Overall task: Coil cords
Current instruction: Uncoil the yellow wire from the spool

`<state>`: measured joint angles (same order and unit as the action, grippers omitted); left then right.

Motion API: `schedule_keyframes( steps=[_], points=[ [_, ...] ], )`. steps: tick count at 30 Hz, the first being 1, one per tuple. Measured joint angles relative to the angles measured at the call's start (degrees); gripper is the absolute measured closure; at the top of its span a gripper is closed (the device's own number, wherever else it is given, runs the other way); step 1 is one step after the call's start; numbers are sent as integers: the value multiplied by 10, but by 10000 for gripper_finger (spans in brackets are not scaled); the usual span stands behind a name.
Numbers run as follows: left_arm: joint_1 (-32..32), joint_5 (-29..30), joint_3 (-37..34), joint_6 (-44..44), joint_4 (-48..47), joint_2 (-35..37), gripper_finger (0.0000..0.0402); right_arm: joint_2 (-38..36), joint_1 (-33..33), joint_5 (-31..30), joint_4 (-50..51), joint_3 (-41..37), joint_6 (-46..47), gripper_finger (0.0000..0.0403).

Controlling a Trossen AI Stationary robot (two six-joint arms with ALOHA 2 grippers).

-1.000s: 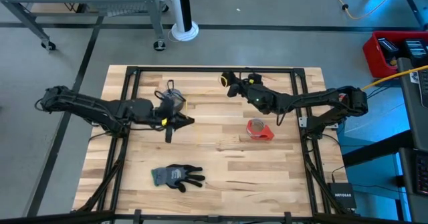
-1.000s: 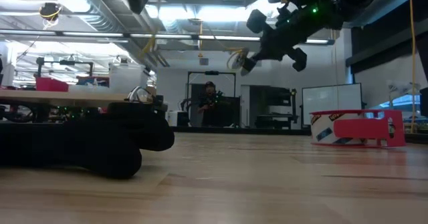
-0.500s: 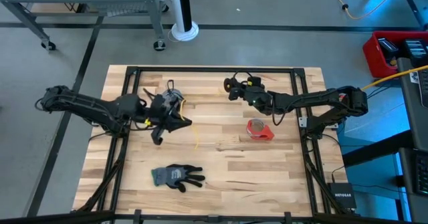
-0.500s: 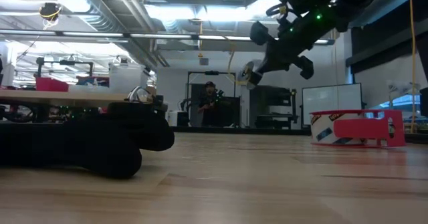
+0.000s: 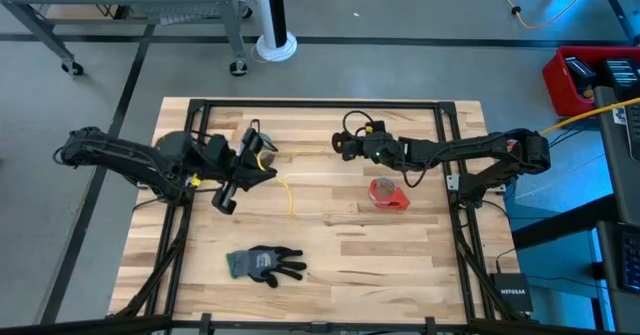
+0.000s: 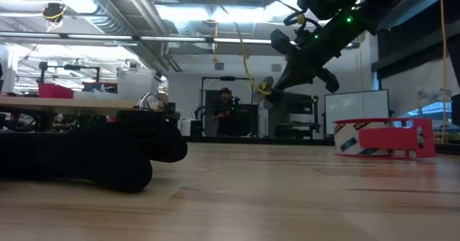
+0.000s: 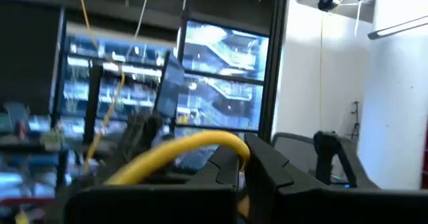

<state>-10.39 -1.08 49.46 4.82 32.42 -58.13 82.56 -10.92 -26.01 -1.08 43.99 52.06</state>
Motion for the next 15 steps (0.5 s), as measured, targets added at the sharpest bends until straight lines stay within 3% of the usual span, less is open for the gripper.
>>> schedule_keyframes(
  steps=[8, 15],
  points=[
    [0, 13, 41, -115, -1, 0, 401, 22, 1, 90, 33, 0, 20, 402],
    [0, 141, 49, -234, -4, 10, 401, 64, 1, 199, -10, 0, 20, 402]
  ],
)
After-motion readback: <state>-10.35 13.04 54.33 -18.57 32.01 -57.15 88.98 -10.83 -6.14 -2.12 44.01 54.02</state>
